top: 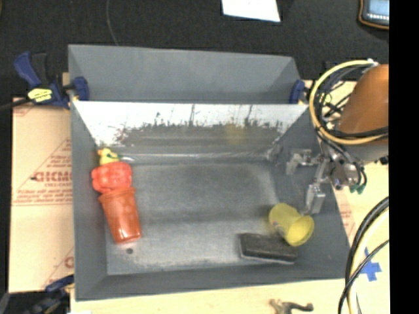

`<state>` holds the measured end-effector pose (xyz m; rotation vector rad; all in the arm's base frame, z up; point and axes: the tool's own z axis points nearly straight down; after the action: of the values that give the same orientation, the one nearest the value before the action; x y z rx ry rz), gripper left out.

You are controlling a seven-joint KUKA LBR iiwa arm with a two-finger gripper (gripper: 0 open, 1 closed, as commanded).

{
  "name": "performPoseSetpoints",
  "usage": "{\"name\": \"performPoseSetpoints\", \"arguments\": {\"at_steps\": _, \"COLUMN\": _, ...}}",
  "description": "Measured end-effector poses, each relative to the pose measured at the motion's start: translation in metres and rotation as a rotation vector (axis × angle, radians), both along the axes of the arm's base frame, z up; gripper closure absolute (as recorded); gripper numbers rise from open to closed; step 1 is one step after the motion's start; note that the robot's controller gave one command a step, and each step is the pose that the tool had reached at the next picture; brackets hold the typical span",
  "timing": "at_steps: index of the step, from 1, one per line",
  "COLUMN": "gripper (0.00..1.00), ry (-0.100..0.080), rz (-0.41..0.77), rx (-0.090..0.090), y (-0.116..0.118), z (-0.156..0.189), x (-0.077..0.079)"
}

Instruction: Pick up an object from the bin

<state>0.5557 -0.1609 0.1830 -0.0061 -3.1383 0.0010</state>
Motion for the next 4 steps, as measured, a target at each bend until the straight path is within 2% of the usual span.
{"name": "performPoseSetpoints", "arguments": {"at_steps": 1, "gripper": 0.0, "ry": -0.007, "rz": 0.006, "rx": -0.002, "y": 0.001, "z": 0.005, "x": 0.002}}
{"name": "performPoseSetpoints", "arguments": {"at_steps": 2, "gripper": 0.0, "ry": -0.027, "rz": -0.289, "rx": 0.007, "y": 0.007, "z": -0.073, "x": -0.05}}
{"name": "performPoseSetpoints", "arguments": {"at_steps": 3, "gripper": 0.0, "ry": -0.036, "rz": 0.003, "rx": -0.01, "y": 0.008, "z": -0.059, "x": -0.079}}
{"name": "performPoseSetpoints", "arguments": {"at_steps": 4, "gripper": 0.0, "ry": -0.031, "rz": -0.122, "rx": 0.0, "y": 0.072, "z": -0.062, "x": -0.075}}
